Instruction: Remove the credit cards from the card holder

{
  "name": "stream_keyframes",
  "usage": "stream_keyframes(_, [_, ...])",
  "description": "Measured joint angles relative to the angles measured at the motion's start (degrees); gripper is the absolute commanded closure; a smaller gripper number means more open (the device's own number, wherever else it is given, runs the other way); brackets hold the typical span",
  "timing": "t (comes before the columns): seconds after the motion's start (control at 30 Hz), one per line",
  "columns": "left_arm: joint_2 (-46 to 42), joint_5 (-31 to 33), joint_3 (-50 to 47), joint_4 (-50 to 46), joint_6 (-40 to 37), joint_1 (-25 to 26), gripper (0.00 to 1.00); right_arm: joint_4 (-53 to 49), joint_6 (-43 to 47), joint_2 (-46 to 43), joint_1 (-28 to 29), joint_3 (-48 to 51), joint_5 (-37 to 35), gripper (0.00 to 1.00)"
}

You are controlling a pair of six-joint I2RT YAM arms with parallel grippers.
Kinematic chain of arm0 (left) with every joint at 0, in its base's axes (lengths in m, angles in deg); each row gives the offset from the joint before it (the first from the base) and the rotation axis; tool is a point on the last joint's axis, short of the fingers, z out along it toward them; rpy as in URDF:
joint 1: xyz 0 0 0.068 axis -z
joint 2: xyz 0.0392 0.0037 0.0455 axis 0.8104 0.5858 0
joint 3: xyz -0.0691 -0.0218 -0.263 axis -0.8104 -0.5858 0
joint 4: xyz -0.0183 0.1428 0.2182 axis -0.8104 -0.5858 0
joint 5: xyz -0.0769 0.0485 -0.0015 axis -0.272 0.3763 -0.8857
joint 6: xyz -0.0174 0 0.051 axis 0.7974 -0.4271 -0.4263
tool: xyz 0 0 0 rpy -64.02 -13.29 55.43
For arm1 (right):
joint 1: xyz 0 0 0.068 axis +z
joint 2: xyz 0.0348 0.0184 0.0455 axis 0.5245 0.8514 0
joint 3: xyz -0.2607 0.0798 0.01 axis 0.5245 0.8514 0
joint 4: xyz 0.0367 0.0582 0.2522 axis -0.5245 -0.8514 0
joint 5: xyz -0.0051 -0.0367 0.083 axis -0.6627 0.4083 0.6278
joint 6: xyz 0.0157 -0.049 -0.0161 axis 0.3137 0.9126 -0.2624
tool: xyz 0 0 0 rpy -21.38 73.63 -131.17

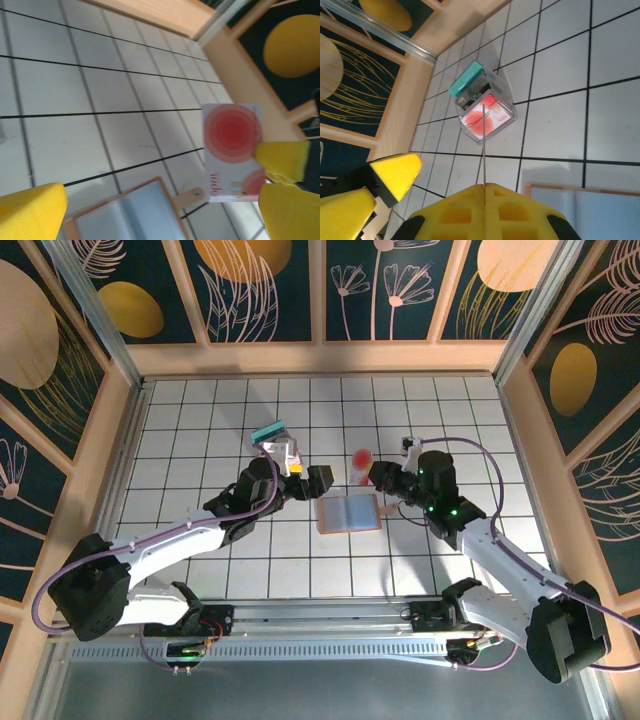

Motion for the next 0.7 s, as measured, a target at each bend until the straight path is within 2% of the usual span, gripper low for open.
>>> stream_keyframes(0.2, [2.23,-7.98,-0.02,6.84,0.48,-1.36,0.15,3.52,-1.60,-0.22,0.00,0.26,2.80,1.00])
stream_keyframes(0.7, [8.00,-17.18,-0.02,17.53,4.07,-3.08,0.36,13.77,-7.15,1.42,0.00,1.16,10.95,1.00])
